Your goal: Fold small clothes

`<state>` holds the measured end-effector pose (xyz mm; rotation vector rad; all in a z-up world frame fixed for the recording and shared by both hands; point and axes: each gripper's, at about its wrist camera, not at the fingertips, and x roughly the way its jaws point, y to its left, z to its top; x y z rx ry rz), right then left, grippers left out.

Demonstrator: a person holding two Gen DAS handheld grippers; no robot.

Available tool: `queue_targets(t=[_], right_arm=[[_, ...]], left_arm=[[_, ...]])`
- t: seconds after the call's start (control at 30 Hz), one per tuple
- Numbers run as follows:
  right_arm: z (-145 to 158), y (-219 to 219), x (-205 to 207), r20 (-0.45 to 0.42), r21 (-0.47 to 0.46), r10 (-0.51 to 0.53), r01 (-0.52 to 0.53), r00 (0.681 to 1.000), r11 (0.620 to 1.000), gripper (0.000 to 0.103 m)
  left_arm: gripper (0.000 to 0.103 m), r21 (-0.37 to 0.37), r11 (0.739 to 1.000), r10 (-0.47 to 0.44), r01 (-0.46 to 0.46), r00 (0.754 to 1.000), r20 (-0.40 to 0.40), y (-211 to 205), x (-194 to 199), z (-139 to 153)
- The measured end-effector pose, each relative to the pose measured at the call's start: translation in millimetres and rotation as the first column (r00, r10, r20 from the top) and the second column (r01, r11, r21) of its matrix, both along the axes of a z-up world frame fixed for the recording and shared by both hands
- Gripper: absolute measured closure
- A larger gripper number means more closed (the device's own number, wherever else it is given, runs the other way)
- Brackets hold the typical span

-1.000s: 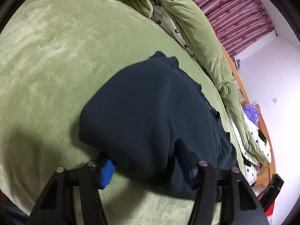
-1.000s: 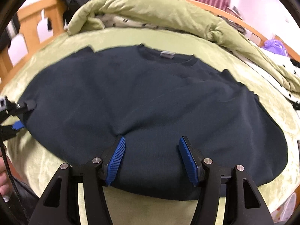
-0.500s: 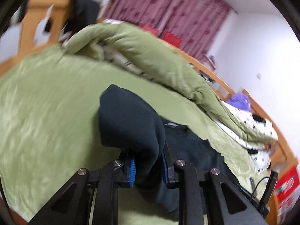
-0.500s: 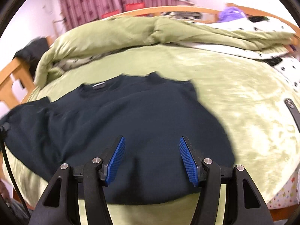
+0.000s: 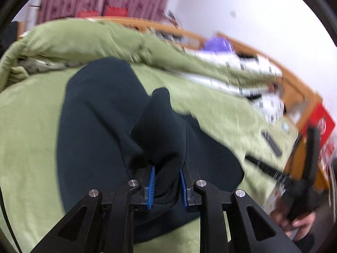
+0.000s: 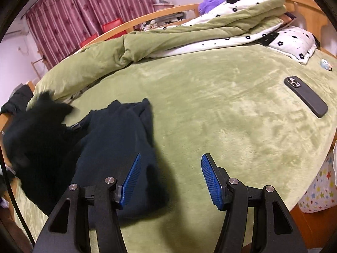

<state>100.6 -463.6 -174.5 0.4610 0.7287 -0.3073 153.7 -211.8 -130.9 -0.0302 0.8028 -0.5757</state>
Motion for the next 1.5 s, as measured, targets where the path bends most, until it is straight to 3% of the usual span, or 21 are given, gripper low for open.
queue_targets(t=[0.13, 0.23, 0.33, 0.37, 0.4, 0.57, 0.8, 0.97, 1.2, 1.33, 1.5], right_arm=[[3.7, 7.8, 3.1, 0.008, -0.013, 0.036, -0.036, 0.999, 0.999, 0.044], [7.5, 23.1, 5.4, 0.015, -0.014, 0.1, -0.1, 0.995, 0.995, 0.044], [13.8, 42.0, 9.9, 0.035, -0.004, 0.168, -0.168, 0.985, 0.986, 0.043], [16.7, 48.4, 11.3, 0.046, 0.001, 0.19, -0.19, 0.981, 0.982, 0.042], [19.8, 55.0, 12.6, 0.058, 0.005, 0.211, -0.212, 0.976, 0.977, 0.038], [33.8, 90.7, 17.5, 0.109, -0.013, 0.3, -0.3, 0.948, 0.954, 0.028], [7.8, 126.4, 41.0, -0.02, -0.052, 0.303, -0.304, 0.953, 0.951, 0.025], [-8.6, 130.7, 52.7, -0.046, -0.011, 0.303, -0.304, 0.952, 0.953, 0.026], [-16.6, 142.6, 72.8, -0.028, 0.055, 0.323, -0.321, 0.946, 0.945, 0.046], [-12.6, 150.3, 77.2, -0.004, 0.011, 0.311, -0.311, 0.95, 0.95, 0.069], [15.6, 151.7, 69.3, 0.12, -0.071, 0.326, -0.319, 0.938, 0.945, 0.083]], left_arm=[[0.084, 0.054, 0.997, -0.045, 0.049, 0.997, -0.068, -8.6, -4.2, -28.2], [0.078, 0.043, 0.996, -0.071, 0.074, 0.994, -0.077, -1.9, -5.6, -21.1], [0.061, 0.01, 0.994, -0.105, 0.106, 0.992, -0.066, 12.3, -10.7, -8.9], [0.047, 0.005, 0.995, -0.097, 0.098, 0.994, -0.045, 17.1, -12.5, -4.0], [0.04, -0.003, 0.996, -0.087, 0.087, 0.996, -0.019, 23.6, -16.3, 0.4], [0.04, 0.013, 1.0, 0.008, -0.009, 0.999, 0.039, 72.9, -19.9, 9.6], [0.04, 0.024, 0.979, 0.203, -0.203, 0.979, -0.001, 145.1, -2.5, -5.7], [0.04, 0.003, 0.967, 0.254, -0.254, 0.967, -0.022, 163.5, 8.0, -9.2], [0.04, 0.029, 0.96, 0.279, -0.279, 0.96, 0.001, 171.4, 8.6, -10.6], [0.04, 0.04, 0.958, 0.284, -0.284, 0.959, 0.003, 170.9, 10.0, -12.4], [0.04, 0.032, 0.957, 0.288, -0.287, 0.958, -0.01, 166.4, 14.1, -12.6]])
